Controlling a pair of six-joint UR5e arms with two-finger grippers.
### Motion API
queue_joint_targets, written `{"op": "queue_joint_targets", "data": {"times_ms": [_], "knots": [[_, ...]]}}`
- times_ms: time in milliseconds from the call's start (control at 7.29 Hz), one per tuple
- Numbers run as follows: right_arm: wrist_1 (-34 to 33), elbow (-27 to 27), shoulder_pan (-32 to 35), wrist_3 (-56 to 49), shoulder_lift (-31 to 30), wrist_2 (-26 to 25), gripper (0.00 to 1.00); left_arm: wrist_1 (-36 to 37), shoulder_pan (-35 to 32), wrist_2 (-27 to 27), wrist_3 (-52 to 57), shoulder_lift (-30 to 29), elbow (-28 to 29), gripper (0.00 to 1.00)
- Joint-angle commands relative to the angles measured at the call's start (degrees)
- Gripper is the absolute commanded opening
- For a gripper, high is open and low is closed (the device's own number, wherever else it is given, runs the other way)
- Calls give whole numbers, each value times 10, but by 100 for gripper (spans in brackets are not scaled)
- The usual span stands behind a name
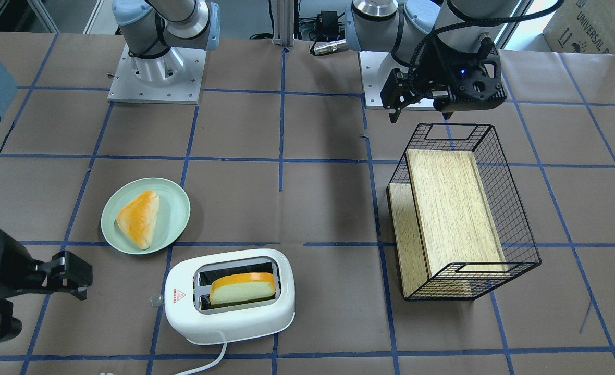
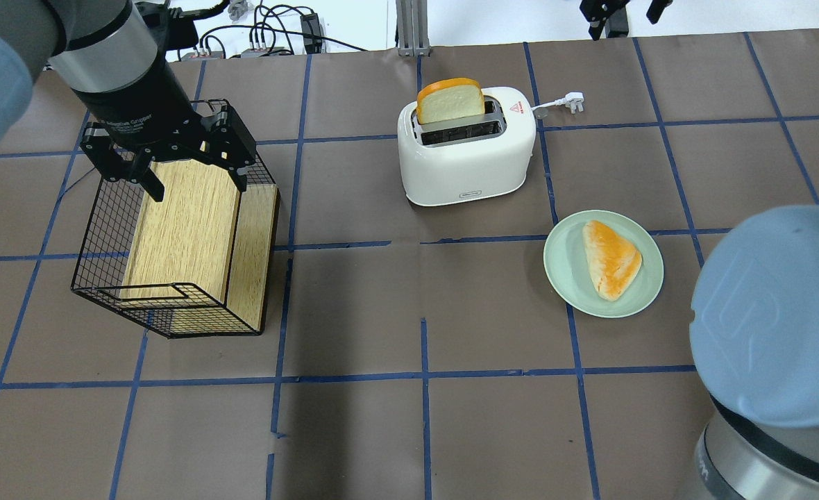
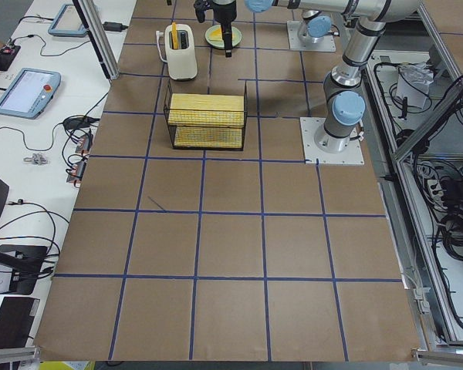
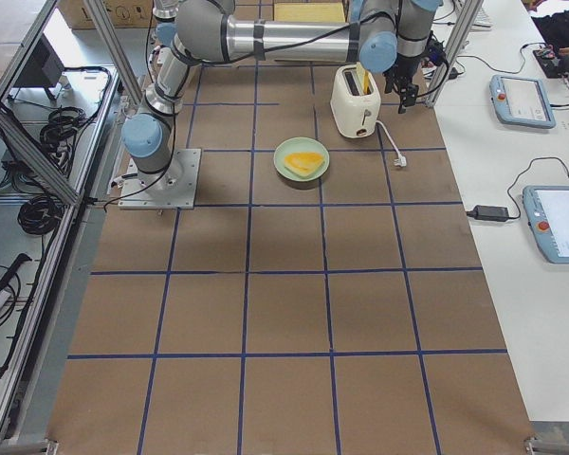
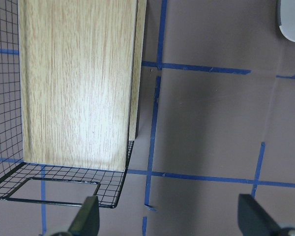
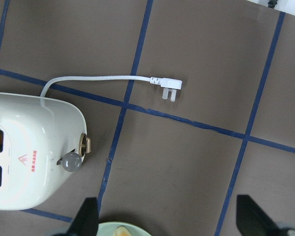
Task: Press toaster with right arm
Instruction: 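Lift the right gripper up and away from the toaster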
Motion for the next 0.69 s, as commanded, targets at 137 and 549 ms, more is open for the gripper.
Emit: {"op": "queue_joint_targets", "data": {"times_ms": [137,549], "knots": [[82,64,29,61,-106,-14,99,-1,0,0,0,0,0,100],[48,257,22,63,-226,-8,100,-1,0,0,0,0,0,100]]}}
